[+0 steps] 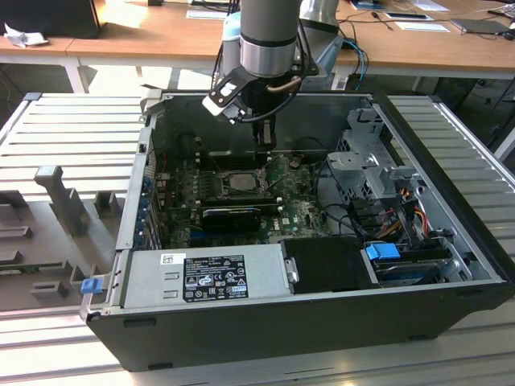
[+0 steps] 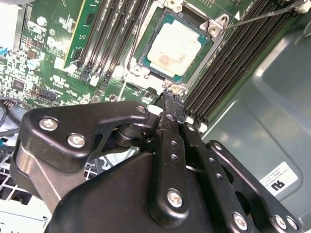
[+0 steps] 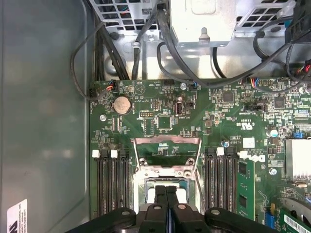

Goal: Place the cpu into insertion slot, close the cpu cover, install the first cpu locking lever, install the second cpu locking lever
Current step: 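Close the cpu cover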

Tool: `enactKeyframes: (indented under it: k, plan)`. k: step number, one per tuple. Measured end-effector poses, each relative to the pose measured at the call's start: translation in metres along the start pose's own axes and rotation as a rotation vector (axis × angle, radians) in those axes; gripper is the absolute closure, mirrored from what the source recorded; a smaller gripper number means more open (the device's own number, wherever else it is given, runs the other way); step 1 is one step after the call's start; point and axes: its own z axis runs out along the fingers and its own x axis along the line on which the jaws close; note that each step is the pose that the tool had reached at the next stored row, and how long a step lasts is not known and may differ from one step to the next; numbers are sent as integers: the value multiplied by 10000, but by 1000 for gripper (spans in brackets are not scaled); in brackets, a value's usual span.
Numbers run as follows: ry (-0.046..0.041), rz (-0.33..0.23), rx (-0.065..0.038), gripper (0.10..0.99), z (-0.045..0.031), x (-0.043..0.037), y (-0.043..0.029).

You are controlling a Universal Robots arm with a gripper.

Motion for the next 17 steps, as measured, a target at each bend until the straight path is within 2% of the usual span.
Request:
enactKeyframes:
  k: [4,9,17]
  plan:
    - [4,-2,-1,980,-16,1,14]
    - [1,-1,0,980,-15,3,111]
    - [0,-1,0,980,-12,4,175]
